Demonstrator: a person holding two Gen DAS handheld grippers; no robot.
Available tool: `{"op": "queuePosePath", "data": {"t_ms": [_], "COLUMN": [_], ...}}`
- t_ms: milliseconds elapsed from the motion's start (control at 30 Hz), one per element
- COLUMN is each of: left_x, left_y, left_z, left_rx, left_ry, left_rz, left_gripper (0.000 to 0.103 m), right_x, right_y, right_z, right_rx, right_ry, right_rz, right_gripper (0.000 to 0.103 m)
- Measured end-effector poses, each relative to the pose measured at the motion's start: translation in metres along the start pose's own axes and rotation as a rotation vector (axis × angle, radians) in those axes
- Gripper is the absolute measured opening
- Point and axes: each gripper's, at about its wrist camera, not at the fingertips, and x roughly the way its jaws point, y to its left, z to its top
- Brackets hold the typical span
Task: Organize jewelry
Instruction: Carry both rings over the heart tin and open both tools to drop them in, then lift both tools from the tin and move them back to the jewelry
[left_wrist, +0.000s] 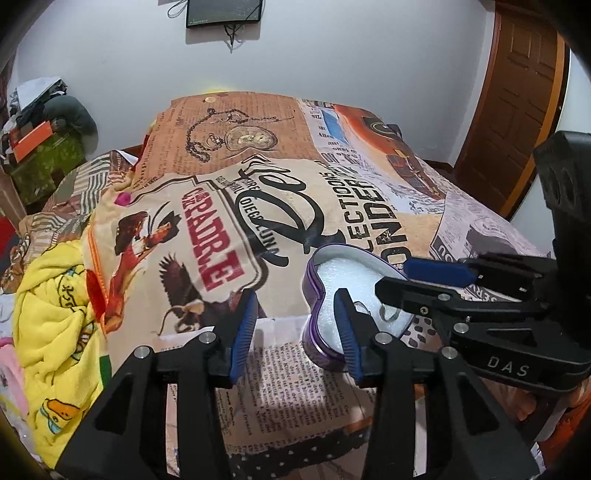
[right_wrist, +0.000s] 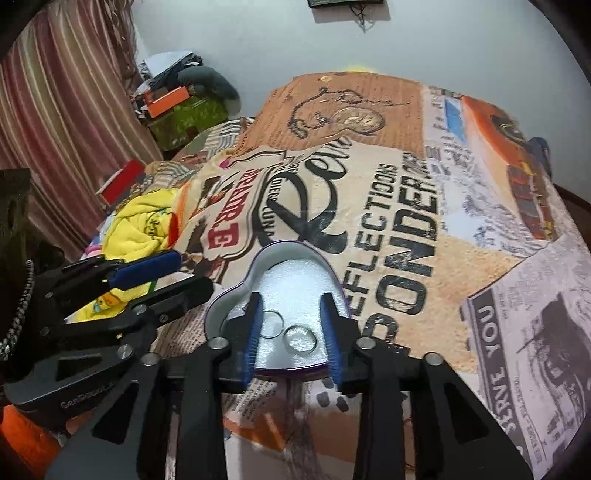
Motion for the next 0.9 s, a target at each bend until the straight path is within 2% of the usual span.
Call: {"op": "queuePosePath", "data": {"t_ms": [367, 900], "left_x": [-0.02, -0.055], "left_y": [-0.008, -0.051], "left_z": [-0.009, -0.016], "left_rx": [0.022, 0.052], "left_ry": [0.006, -0.002], "left_rz": [0.017, -0.019], "left_gripper": [0.049, 0.056], "right_x": [-0.031, -0.091], "right_y": [-0.001, -0.016], "right_z": [-0.008, -0.033], "right_rx": [-0.02, 0.02], "right_ry": [-0.021, -0.08], "right_rz": [-0.077, -0.132], "right_gripper": [0.042, 0.043]}}
